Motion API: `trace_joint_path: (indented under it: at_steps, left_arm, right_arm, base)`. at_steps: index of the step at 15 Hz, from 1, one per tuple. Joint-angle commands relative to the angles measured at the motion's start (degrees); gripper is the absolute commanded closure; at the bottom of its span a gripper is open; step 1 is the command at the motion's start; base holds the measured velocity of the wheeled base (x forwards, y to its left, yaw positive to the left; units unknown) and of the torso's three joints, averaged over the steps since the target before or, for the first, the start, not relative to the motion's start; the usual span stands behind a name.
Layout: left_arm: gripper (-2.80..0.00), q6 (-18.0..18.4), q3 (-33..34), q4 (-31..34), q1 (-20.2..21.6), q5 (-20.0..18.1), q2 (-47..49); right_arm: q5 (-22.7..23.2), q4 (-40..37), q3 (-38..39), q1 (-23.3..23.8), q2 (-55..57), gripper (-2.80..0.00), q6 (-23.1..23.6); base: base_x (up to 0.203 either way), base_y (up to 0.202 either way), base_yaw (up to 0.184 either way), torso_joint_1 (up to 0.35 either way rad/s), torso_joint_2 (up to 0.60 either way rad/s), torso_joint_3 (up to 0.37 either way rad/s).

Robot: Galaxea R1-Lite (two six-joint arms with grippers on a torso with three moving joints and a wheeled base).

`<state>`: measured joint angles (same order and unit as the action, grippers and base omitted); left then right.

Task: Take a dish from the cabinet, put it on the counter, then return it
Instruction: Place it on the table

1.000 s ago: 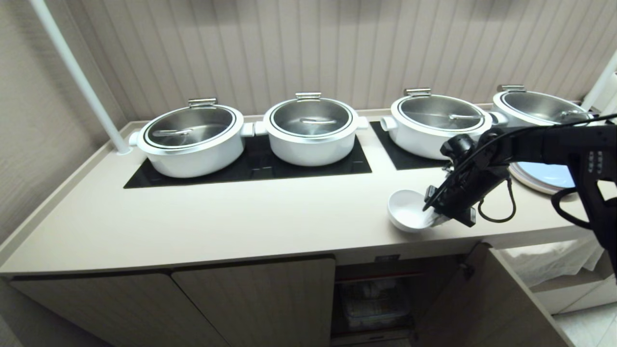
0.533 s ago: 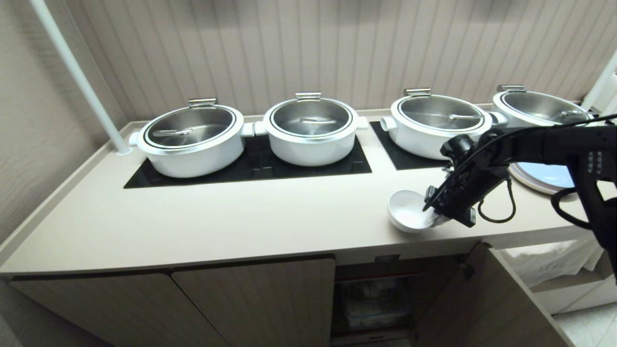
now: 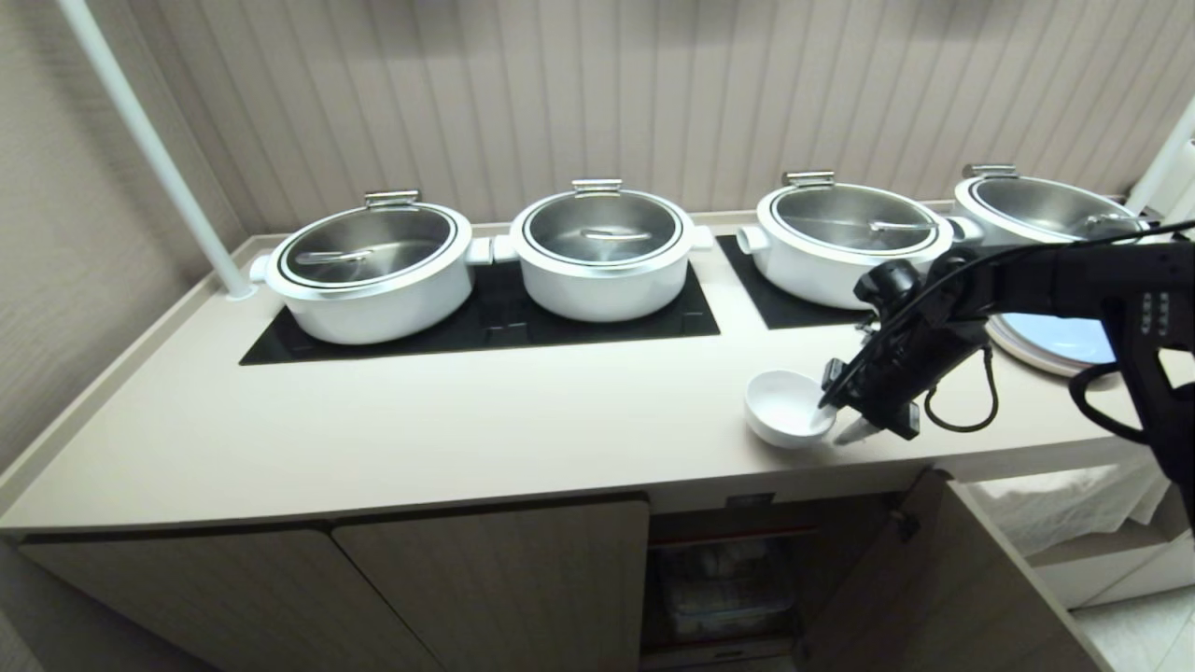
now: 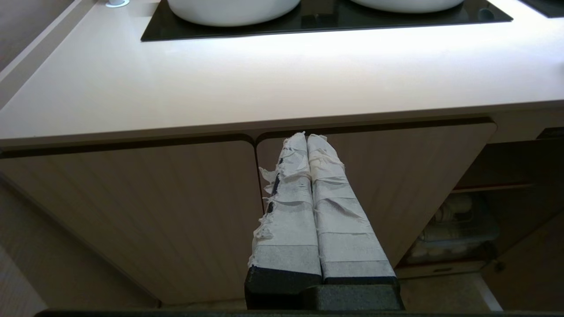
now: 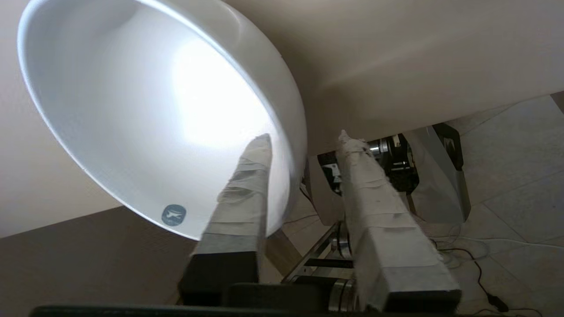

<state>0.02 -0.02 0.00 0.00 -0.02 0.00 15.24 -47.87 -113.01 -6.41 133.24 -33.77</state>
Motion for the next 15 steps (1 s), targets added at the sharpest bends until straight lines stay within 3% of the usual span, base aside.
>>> trace_joint_path:
  at_steps: [1,6,11,15]
  left_arm:
    - [0.00,-0.02,-0.06,0.00,0.00,0.02,0.00]
    - [0.00,-0.02,-0.06,0.00,0.00,0.02,0.00]
    - [0.00,-0.02,0.02,0.00,0.00,0.02,0.00]
    - [0.00,-0.02,-0.06,0.00,0.00,0.02,0.00]
  right_arm:
    - [0.05,-0.20,-0.02,-0.09,-0.18,-2.80,-0.16]
    - [-0.47,-0.04,0.16,-0.09,-0.62,-2.80,0.36]
    - [-5.16,0.65,0.29,-1.08,-2.23,-2.80,1.61]
    - [-7.96,6.89,2.07,-1.81,-4.39,-2.80,4.67]
  base:
    - [0.000,0.000,0.000,0.000,0.00,0.000]
    - [0.000,0.000,0.000,0.000,0.00,0.000]
    - [0.000,0.000,0.000,0.000,0.00,0.000]
    - [0.000,0.000,0.000,0.000,0.00,0.000]
